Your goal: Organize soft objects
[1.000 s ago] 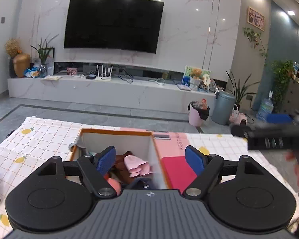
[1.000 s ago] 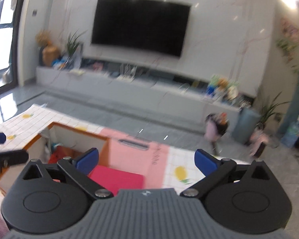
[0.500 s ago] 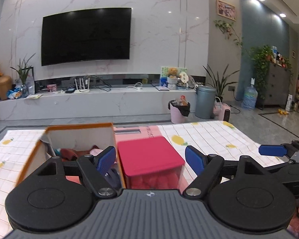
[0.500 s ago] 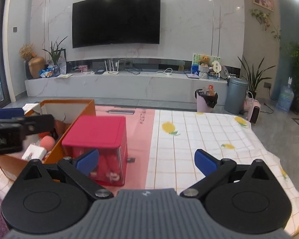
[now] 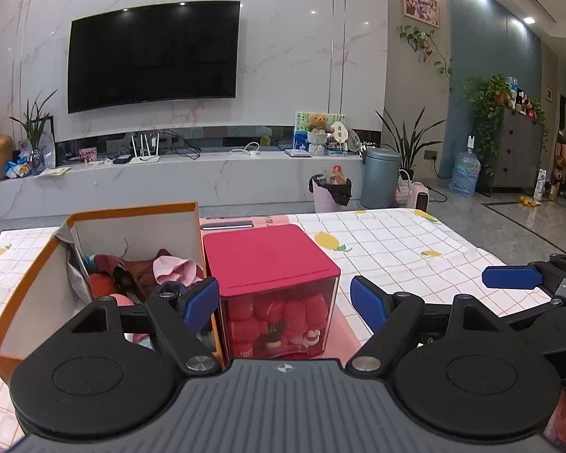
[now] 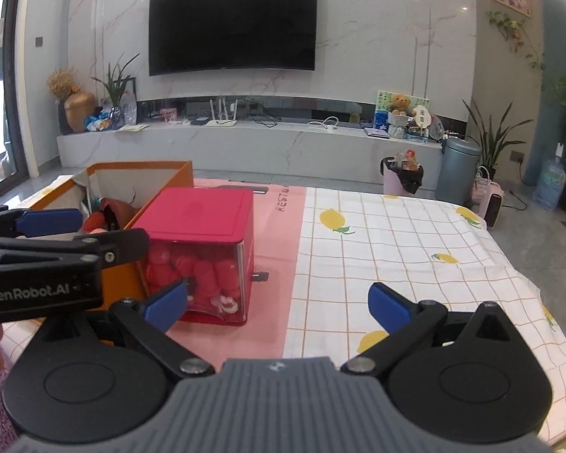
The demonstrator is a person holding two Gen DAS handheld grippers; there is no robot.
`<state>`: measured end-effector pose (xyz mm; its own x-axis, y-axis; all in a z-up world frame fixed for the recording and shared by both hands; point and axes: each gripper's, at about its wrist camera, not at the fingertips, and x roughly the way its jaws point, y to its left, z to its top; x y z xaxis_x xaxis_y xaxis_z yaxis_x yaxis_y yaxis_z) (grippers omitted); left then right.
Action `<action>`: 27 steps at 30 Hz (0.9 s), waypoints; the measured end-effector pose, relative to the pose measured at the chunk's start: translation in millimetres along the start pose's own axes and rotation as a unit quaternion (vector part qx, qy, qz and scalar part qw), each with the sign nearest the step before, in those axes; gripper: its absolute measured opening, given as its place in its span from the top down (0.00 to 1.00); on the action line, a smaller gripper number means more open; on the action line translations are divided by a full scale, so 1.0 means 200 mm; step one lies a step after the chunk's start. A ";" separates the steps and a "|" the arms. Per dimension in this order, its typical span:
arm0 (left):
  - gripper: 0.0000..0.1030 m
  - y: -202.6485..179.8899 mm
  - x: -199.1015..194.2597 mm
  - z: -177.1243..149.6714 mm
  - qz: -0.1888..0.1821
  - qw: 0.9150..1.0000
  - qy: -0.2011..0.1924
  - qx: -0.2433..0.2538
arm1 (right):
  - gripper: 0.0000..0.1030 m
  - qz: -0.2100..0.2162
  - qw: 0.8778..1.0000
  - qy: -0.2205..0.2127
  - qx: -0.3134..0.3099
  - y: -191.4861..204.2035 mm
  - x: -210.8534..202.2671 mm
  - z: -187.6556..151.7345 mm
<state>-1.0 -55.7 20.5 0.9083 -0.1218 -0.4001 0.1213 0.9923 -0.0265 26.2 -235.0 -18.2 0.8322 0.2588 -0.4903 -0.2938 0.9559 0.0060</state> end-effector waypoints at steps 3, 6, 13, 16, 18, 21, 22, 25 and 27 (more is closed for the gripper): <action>0.10 0.00 0.00 -0.01 0.000 1.000 0.003 0.000 | 0.03 0.001 1.000 0.001 -0.007 0.01 0.00 -0.01; 0.10 0.00 0.00 -0.02 0.006 1.000 0.000 0.005 | 0.03 -0.002 1.000 0.006 -0.009 0.01 0.00 -0.01; 0.10 -0.01 -0.01 -0.03 0.007 1.000 0.002 -0.002 | 0.03 0.001 1.000 0.000 -0.020 0.03 -0.03 -0.01; 0.10 -0.02 -0.01 -0.03 0.011 1.000 0.000 -0.001 | 0.03 0.002 1.000 0.000 -0.022 0.03 -0.03 -0.02; 0.10 -0.02 -0.01 -0.03 0.012 1.000 0.000 -0.002 | 0.03 0.001 1.000 0.000 -0.022 0.03 -0.03 -0.01; 0.10 -0.02 -0.01 -0.03 0.014 1.000 0.000 -0.001 | 0.03 0.000 1.000 0.003 -0.026 0.03 -0.02 -0.01; 0.10 -0.02 -0.01 -0.04 0.016 1.000 0.001 -0.001 | 0.03 0.001 1.000 0.004 -0.027 0.03 -0.02 -0.02; 0.10 -0.03 -0.01 -0.04 0.018 1.000 0.000 0.002 | 0.03 0.001 1.000 0.005 -0.030 0.03 -0.02 -0.02; 0.10 -0.03 -0.01 -0.04 0.019 1.000 0.001 0.001 | 0.03 0.001 1.000 0.005 -0.030 0.03 -0.02 -0.02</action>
<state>-6.7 -61.0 14.2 0.9114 -0.0842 -0.4027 0.0880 0.9961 -0.0092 18.9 -230.2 -18.7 0.8271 0.2595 -0.4987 -0.3233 0.9453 -0.0443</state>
